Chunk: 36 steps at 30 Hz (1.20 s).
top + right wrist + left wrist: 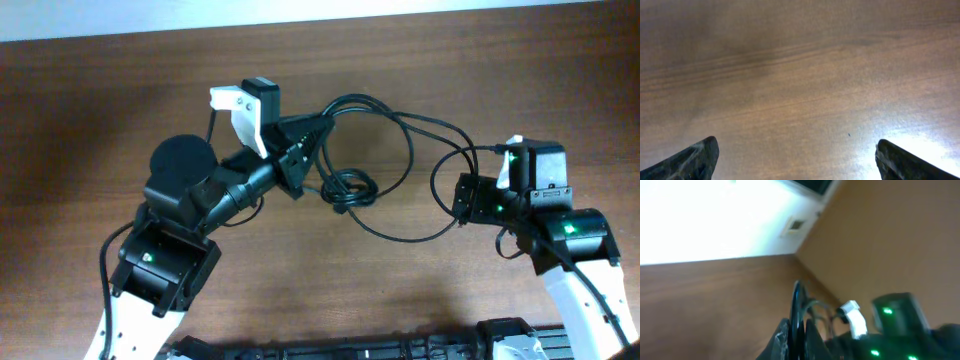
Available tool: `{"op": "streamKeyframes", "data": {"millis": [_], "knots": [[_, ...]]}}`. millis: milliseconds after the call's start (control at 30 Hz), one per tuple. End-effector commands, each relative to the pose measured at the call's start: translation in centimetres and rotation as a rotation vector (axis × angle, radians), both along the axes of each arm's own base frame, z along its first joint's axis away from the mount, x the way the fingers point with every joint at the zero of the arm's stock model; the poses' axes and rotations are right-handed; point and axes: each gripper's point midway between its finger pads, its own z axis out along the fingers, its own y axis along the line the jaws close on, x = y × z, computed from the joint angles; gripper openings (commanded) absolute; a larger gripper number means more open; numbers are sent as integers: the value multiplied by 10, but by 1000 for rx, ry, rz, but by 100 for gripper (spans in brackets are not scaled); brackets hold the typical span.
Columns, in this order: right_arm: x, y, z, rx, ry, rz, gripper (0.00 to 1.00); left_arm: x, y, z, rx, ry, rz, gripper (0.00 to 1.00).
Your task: Untangle cables
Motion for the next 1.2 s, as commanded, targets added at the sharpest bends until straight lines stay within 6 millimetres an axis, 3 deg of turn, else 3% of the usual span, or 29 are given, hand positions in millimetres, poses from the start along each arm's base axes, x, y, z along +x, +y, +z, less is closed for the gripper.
{"op": "streamKeyframes", "data": {"millis": [0, 100, 233, 267, 300, 400, 500, 567, 633, 733, 867, 967, 1000, 1167], "knots": [[-16, -17, 6, -53, -1, -93, 99, 14, 28, -4, 48, 16, 177, 0], [-45, -46, 14, -152, 3, -266, 99, 22, 40, -8, 68, 24, 260, 0], [-44, -41, 20, -112, -41, -262, 99, 25, 45, -8, 72, 21, 294, 0], [-39, -33, 21, -85, -49, -213, 99, 24, 45, -9, 74, 25, 295, 0], [-29, -7, 22, -29, -67, -15, 98, 24, 45, -10, 75, 28, 294, 0], [-21, 44, 33, 98, -135, 334, 99, 24, 45, -10, 21, 77, 304, 0], [-38, 106, 54, 256, -251, 785, 99, 24, 45, -9, 5, 88, 307, 0], [-50, 117, 56, 279, -270, 906, 99, 25, 45, -9, 6, 89, 309, 0], [-53, 117, 53, 277, -257, 912, 99, 30, 54, -10, 8, 89, 347, 0], [-54, 120, 56, 296, -264, 924, 99, 42, 79, -11, 11, 90, 442, 0], [-53, 118, 54, 284, -260, 916, 99, 61, 131, -11, 28, 76, 685, 0], [-49, 109, 49, 244, -233, 858, 99, 66, 188, -20, 79, 91, 949, 0], [-48, 109, 49, 244, -236, 859, 99, 66, 194, -23, 86, 101, 965, 0], [-35, 113, 63, 187, -348, 938, 99, 55, 118, -29, 15, 175, 518, 0]]}}
